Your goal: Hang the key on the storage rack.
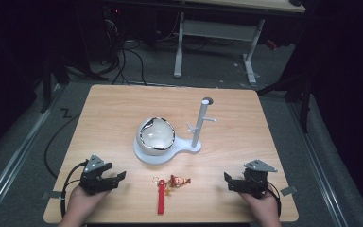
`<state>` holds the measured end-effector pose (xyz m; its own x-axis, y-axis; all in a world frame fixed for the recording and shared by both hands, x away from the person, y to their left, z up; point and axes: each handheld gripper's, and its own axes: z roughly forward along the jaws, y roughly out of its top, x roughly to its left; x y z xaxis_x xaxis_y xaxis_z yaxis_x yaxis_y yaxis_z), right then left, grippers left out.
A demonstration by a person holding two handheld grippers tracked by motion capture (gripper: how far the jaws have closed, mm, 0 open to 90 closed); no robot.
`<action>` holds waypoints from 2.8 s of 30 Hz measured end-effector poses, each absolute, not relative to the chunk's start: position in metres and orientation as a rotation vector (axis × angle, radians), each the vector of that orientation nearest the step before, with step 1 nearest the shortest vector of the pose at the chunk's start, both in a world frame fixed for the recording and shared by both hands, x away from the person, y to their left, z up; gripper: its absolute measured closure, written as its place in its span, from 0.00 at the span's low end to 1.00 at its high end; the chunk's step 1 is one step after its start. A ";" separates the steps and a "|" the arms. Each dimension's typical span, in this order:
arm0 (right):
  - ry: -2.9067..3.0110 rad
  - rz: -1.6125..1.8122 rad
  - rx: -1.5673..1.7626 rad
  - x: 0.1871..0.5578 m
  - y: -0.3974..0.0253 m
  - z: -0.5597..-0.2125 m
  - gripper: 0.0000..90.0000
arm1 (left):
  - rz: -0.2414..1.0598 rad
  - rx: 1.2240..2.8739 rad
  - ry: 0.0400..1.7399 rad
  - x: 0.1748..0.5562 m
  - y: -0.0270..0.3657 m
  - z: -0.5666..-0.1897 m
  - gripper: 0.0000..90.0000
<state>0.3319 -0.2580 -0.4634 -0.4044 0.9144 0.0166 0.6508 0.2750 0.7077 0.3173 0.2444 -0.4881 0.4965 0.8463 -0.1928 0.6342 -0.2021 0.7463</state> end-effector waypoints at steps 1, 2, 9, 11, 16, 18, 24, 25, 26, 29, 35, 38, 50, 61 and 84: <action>2.158 0.900 1.427 0.332 -0.261 -0.465 0.01 | 0.337 1.942 1.203 0.319 0.240 -0.488 0.34; 2.158 0.900 1.427 0.332 -0.261 -0.465 0.01 | 0.337 1.942 1.203 0.319 0.240 -0.488 0.34; 2.120 0.902 1.518 0.338 -0.275 -0.468 0.04 | 0.338 1.940 1.198 0.320 0.241 -0.489 0.34; 2.125 0.914 1.509 0.339 -0.273 -0.466 0.04 | 0.342 1.942 1.203 0.318 0.243 -0.488 0.34; 2.211 0.965 1.429 0.339 -0.262 -0.463 0.04 | 0.345 1.930 1.223 0.312 0.250 -0.486 0.34; 2.219 0.976 1.422 0.339 -0.259 -0.462 0.03 | 0.349 1.931 1.227 0.311 0.252 -0.486 0.34; 2.327 1.036 1.366 0.341 -0.240 -0.462 0.00 | 0.350 1.914 1.213 0.303 0.261 -0.481 0.32; 2.338 1.055 1.357 0.342 -0.236 -0.462 0.00 | 0.346 1.915 1.207 0.301 0.263 -0.481 0.31; 2.356 1.067 1.350 0.343 -0.228 -0.462 0.00 | 0.350 1.918 1.202 0.299 0.265 -0.481 0.29; 2.379 1.063 1.317 0.344 -0.220 -0.462 0.00 | 0.357 1.910 1.211 0.298 0.267 -0.481 0.28; 2.438 1.090 1.198 0.344 -0.191 -0.455 0.01 | 0.365 1.921 1.208 0.298 0.267 -0.481 0.21; 2.468 1.122 1.128 0.344 -0.173 -0.453 0.03 | 0.340 1.935 1.200 0.301 0.263 -0.483 0.14; 2.640 1.121 0.889 0.348 -0.112 -0.466 0.17 | 0.368 1.937 1.235 0.306 0.259 -0.488 0.16; 2.758 1.013 0.777 0.348 -0.096 -0.481 0.34 | 0.361 1.941 1.234 0.299 0.261 -0.488 0.25; 2.678 0.966 0.814 0.331 -0.129 -0.474 0.52 | 0.354 1.959 1.229 0.299 0.264 -0.489 0.27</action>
